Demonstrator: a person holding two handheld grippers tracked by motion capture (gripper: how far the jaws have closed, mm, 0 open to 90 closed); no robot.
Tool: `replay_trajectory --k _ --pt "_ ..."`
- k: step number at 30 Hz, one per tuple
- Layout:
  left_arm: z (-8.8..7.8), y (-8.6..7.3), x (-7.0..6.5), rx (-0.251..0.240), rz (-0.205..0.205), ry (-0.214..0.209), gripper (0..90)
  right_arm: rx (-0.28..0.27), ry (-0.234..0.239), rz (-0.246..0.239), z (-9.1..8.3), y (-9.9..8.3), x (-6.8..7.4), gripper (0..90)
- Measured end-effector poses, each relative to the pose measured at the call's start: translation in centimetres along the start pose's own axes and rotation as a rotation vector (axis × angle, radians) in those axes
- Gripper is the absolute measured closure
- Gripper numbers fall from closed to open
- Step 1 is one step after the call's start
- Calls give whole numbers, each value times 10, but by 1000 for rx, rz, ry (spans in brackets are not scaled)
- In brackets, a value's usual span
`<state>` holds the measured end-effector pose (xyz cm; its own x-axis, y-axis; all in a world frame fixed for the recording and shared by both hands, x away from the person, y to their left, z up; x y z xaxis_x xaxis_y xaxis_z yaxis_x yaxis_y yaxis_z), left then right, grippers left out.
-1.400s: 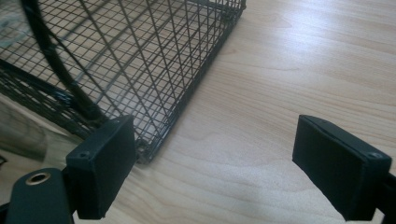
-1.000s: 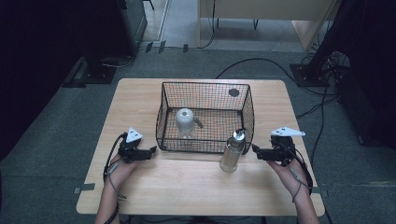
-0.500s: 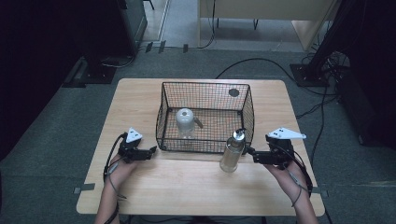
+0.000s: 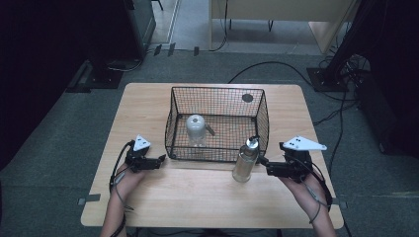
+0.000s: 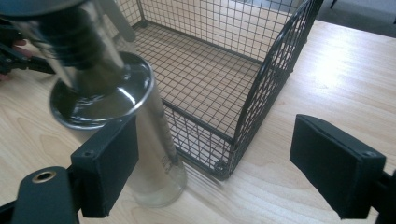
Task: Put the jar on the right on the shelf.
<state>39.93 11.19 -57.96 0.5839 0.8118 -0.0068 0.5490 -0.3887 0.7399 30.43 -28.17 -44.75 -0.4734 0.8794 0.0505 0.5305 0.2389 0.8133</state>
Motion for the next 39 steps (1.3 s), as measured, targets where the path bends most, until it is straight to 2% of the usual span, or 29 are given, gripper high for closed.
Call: replay_trajectory --k 5,9,22,31,39 --pt "0 0 0 0 1 0 188 -30 21 -9 -9 7 11 152" --pt "0 0 0 0 1 0 188 -43 37 -36 -10 10 22 152" --pt "0 0 0 1 3 0 188 -80 66 -54 10 6 42 154" --pt "0 0 0 0 0 0 188 -137 67 -40 21 5 46 160" --pt "0 0 0 0 0 0 188 -150 60 -38 33 0 49 188"
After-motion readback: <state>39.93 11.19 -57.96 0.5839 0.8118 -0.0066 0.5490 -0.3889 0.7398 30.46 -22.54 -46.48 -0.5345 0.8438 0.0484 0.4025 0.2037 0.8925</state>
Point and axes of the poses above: each handheld gripper's, and its own axes: z roughly forward along the jaws, y roughly out of its top, x roughly to its left, the point moved 9 cm from there along z, roughly forward along the jaws, and after that the axes turned 1 degree about -z, right-handed, at the moved point
